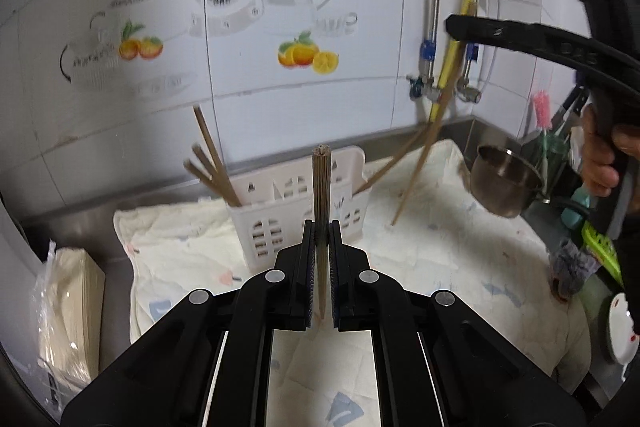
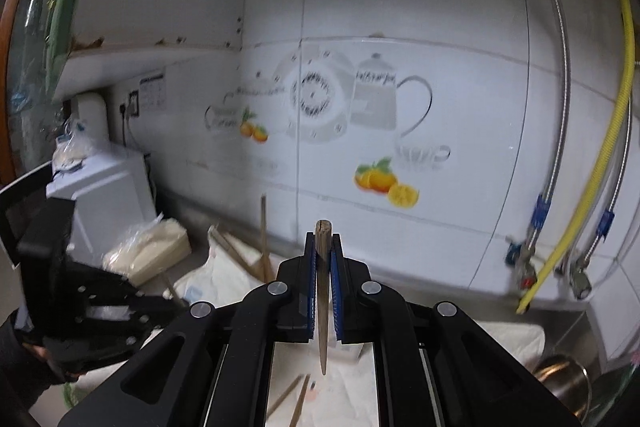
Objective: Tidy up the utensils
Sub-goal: 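Lift both held chopsticks upright and carry them over the white holder, then open the right tool into the holder while the left tool releases its chopstick, then move both open tools back down to the last chopsticks, then close the right tool on a chopstick while the left tool grasps another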
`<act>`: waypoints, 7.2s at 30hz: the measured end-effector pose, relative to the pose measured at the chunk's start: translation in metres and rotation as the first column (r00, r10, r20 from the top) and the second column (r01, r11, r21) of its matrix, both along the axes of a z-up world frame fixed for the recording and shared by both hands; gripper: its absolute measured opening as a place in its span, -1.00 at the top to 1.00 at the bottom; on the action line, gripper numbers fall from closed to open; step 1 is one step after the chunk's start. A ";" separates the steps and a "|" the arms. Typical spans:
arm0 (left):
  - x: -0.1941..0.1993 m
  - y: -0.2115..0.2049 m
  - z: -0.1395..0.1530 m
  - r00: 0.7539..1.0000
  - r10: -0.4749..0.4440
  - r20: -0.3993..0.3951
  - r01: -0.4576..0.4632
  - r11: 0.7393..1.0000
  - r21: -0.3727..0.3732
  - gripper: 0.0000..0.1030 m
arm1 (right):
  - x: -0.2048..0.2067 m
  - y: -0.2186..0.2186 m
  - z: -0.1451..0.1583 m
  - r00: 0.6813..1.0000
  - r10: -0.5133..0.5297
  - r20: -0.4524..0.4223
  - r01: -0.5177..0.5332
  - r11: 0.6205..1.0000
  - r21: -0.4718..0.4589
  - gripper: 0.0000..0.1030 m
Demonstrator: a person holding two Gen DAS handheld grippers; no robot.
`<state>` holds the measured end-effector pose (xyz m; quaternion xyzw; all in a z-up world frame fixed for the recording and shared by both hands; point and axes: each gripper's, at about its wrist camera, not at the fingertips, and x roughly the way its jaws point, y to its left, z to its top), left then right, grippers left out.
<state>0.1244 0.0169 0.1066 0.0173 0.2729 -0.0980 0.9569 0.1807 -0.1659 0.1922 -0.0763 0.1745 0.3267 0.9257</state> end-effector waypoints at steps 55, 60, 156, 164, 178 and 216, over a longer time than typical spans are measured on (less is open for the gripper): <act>0.115 0.045 0.014 0.992 0.119 -0.029 -0.122 0.987 -0.100 0.89 | 0.093 0.025 -0.050 0.990 -0.101 -0.100 0.098 0.995 -0.035 0.87; 0.115 0.045 0.011 0.992 0.117 -0.039 -0.120 0.988 -0.100 0.89 | 0.093 0.025 -0.050 0.990 -0.103 -0.101 0.100 0.994 -0.036 0.87; -0.070 0.011 -0.145 0.940 0.261 -0.219 -0.287 0.953 -0.097 -0.80 | -0.098 -0.022 -0.280 0.891 -0.136 -0.432 0.062 0.981 -0.181 0.85; -0.072 -0.016 -0.159 0.948 0.199 -0.247 -0.225 0.971 -0.083 -0.77 | -0.100 -0.033 -0.272 0.895 -0.142 -0.422 0.081 0.984 -0.159 0.87; -0.063 -0.065 -0.183 0.948 0.050 -0.316 -0.087 0.991 -0.101 -0.09 | -0.112 -0.056 -0.237 0.925 -0.136 -0.355 0.116 0.990 -0.078 0.87; -0.059 -0.050 -0.146 0.964 0.094 -0.249 -0.121 0.988 -0.095 0.89 | -0.107 -0.057 -0.281 0.886 -0.152 -0.437 0.091 0.983 -0.157 0.81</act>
